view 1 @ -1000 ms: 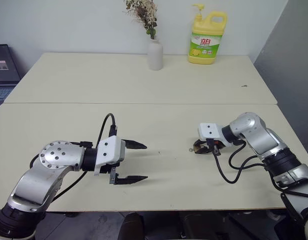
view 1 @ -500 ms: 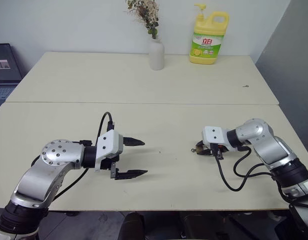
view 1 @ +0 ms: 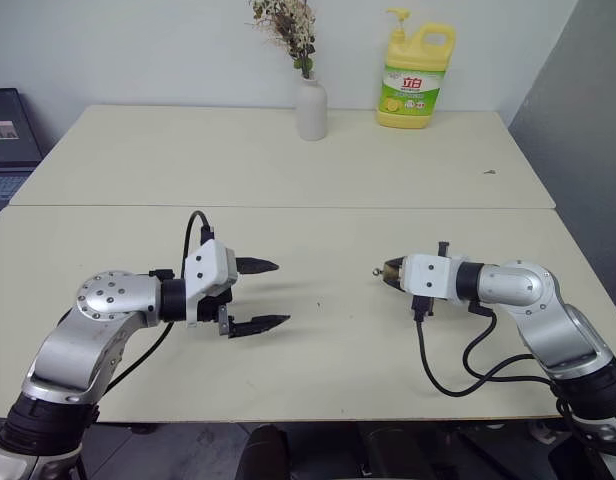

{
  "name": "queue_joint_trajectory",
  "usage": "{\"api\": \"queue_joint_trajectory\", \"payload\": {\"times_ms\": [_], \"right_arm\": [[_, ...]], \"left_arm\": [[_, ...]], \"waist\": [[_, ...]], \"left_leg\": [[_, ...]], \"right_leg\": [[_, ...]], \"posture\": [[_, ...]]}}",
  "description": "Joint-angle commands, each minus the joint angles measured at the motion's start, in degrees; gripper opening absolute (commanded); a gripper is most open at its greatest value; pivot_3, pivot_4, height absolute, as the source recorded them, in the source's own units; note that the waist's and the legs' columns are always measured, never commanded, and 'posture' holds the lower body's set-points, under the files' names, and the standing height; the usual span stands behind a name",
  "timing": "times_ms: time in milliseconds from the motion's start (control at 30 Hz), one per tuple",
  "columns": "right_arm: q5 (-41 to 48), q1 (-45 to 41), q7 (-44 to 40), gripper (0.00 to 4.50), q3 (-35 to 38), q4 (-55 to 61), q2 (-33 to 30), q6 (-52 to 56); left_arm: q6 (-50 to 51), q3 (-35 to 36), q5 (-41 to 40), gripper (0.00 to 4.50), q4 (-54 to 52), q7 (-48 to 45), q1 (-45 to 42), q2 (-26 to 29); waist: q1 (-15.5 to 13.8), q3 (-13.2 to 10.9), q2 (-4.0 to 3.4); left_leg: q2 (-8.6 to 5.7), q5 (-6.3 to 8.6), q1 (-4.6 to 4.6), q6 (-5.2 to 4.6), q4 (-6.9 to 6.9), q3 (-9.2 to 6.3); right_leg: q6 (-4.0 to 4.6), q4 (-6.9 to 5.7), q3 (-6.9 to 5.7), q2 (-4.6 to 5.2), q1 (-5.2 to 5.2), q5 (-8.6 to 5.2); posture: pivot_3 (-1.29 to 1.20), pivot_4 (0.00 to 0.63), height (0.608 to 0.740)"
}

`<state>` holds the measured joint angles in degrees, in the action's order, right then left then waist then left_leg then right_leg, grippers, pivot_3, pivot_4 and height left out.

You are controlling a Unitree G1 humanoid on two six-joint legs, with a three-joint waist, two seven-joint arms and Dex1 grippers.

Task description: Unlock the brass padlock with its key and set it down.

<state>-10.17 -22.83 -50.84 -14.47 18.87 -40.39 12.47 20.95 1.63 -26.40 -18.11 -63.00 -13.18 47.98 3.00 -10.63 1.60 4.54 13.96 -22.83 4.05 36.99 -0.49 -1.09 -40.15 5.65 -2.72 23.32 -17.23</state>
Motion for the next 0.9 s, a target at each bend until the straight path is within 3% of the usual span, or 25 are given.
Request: {"api": "queue_joint_trajectory", "payload": {"times_ms": [33,300,467,900], "right_arm": [[-3.64,0.24,5.29,0.94,0.97,3.27,1.15,-2.98],[-16.84,-3.1,17.92,0.94,-2.04,2.78,3.53,-17.92],[-19.69,-3.01,21.81,0.94,-1.85,2.51,6.33,-21.71],[-22.49,-4.66,22.52,0.94,-2.69,1.37,10.99,-22.6]], "left_arm": [[0.04,1.3,-0.55,4.5,0.16,1.06,-2.05,-0.62],[3.61,1.83,-1.17,4.5,2.77,4.45,-7.13,-2.37],[8.95,2.47,-4.11,4.5,1.44,7.26,-10.15,-4.35],[15.64,1.71,-8.23,4.5,0.35,11.24,-16.45,-7.96]], "waist": [[-0.06,0.0,0.0],[-0.06,0.0,0.0],[-0.19,0.02,0.03],[-0.29,0.02,0.04]], "left_leg": [[0.0,0.0,-0.02,0.0,0.0,-0.01],[-0.01,0.0,-0.03,0.0,-0.01,0.0],[-0.01,0.0,-0.05,0.01,0.0,0.0],[-0.02,-0.01,-0.05,0.01,0.01,-0.04]], "right_leg": [[0.0,0.0,0.0,0.0,0.0,0.0],[0.21,0.01,0.0,-0.01,0.02,0.11],[0.25,0.0,0.01,-0.01,0.02,0.14],[0.27,-0.06,-0.01,0.0,0.02,0.15]], "posture": [[0.0,0.15,0.74],[0.0,0.15,0.74],[0.0,0.15,0.74],[0.0,0.15,0.74]]}}
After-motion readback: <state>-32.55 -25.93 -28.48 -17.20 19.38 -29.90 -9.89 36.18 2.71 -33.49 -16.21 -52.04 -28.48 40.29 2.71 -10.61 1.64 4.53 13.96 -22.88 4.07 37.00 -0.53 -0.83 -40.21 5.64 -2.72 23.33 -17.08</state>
